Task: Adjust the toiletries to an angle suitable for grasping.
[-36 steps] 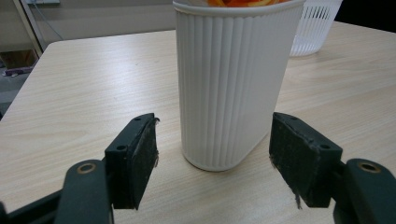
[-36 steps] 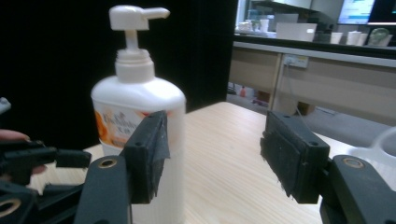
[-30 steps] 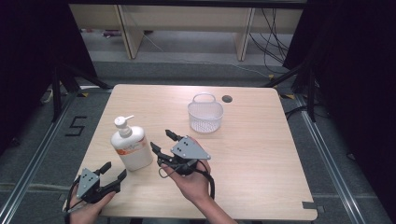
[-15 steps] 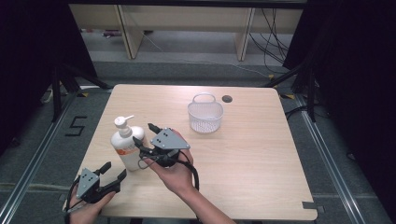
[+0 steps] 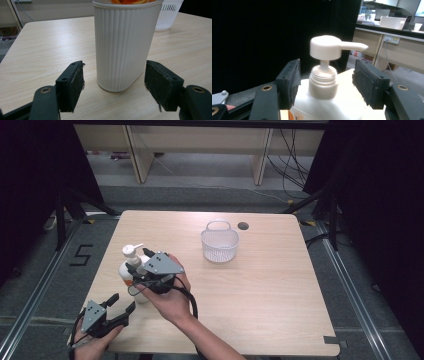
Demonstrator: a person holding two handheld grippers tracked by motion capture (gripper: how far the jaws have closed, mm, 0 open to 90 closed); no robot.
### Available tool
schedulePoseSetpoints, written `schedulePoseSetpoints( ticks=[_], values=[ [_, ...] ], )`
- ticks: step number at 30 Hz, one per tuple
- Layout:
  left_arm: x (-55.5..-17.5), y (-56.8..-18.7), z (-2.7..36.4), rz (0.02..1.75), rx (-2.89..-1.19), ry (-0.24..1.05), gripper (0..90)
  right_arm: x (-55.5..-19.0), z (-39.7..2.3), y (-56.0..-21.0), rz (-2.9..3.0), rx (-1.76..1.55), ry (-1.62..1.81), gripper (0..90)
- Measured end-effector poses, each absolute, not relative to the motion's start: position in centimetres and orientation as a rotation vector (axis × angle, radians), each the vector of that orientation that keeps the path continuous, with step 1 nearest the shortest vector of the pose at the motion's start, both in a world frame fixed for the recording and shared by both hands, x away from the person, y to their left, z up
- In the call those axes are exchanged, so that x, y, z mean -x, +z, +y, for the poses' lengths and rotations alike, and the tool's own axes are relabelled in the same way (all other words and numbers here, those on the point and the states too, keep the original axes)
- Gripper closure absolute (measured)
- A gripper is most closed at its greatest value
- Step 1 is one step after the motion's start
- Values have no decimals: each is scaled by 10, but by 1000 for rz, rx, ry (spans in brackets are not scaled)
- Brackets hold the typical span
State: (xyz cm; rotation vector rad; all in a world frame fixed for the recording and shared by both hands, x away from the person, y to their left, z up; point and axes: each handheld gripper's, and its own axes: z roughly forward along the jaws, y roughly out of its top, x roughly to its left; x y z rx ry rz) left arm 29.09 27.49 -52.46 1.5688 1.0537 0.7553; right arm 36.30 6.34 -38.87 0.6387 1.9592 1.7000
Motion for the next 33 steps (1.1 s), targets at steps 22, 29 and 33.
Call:
schedulePoseSetpoints(
  ticks=[22, 29, 33],
  values=[
    [-291, -524, 275, 1052, -1574, 752, 312, -374, 90, -392, 1971, -726, 1654, 420],
    [-290, -524, 276, 1060, -1583, 750, 314, -374, 96, -389, 1980, -725, 1631, 459],
    [-290, -524, 276, 1057, -1581, 748, 315, -374, 99, -390, 1957, -736, 1671, 506]
  ],
)
